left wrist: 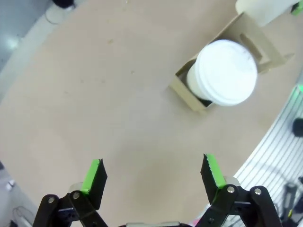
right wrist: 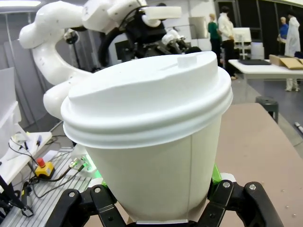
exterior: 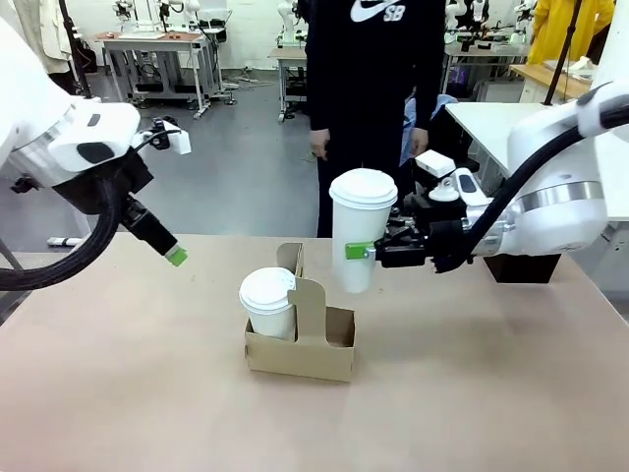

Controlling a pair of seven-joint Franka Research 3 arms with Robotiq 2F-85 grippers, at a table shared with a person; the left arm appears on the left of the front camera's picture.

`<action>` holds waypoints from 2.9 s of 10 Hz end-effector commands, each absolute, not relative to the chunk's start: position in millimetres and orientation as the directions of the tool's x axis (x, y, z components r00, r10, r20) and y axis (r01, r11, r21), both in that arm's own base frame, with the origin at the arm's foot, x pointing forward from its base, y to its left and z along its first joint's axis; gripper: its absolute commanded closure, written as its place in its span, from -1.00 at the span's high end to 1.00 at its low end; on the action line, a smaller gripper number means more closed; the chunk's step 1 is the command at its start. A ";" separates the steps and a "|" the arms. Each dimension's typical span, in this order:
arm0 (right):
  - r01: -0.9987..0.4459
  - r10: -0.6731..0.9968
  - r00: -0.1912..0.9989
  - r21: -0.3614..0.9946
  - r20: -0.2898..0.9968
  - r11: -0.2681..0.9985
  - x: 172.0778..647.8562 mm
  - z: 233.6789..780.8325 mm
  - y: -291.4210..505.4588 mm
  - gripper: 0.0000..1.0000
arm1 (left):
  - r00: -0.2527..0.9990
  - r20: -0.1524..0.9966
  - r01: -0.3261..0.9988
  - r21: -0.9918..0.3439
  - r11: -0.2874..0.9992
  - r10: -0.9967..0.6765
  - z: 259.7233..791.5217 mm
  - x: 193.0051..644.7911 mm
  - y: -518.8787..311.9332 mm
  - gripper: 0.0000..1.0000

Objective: Pour a drink into a cup and package it in a carrier.
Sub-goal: Insert the held 600 ml Paper Cup into the Cup Carrier.

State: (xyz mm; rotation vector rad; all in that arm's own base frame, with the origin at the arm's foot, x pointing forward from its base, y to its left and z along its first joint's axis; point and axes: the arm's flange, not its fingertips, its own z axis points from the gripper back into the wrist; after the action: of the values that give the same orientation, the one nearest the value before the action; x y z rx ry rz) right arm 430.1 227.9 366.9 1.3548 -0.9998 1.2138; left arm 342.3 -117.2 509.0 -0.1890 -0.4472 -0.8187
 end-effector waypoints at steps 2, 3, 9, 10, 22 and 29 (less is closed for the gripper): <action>-0.957 0.025 0.156 0.158 0.987 -0.244 438.5 350.5 238.1 0.61 | 0.398 0.485 0.860 0.098 0.500 -0.779 487.2 332.0 -87.2 1.00; -0.946 0.014 0.170 0.167 0.985 -0.278 440.3 338.8 242.9 0.61 | 0.346 0.477 0.894 0.095 0.438 -0.808 478.3 333.1 -82.3 1.00; -0.918 0.039 0.163 0.166 0.986 -0.361 438.0 297.0 261.1 0.61 | 0.327 0.455 0.905 0.100 0.413 -0.828 496.0 356.3 -87.6 1.00; -0.914 0.041 0.153 0.158 0.987 -0.373 439.0 291.1 260.7 0.61 | 0.327 0.455 0.905 0.100 0.413 -0.828 496.0 356.3 -87.6 1.00; -0.898 0.110 0.009 0.056 0.994 -0.437 445.0 251.1 254.6 1.00 | 0.327 0.455 0.905 0.100 0.413 -0.828 496.0 356.3 -87.6 1.00; -0.996 0.288 0.073 0.058 0.955 0.061 430.8 314.6 135.5 1.00 | 0.327 0.455 0.905 0.100 0.413 -0.828 496.0 356.3 -87.6 1.00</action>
State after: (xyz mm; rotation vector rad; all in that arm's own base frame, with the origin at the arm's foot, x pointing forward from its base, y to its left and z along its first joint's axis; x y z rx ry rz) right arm 456.9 156.1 292.3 1.1619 -0.9553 1.4065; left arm 358.1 -87.5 494.7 -0.1698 -0.4732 -1.1528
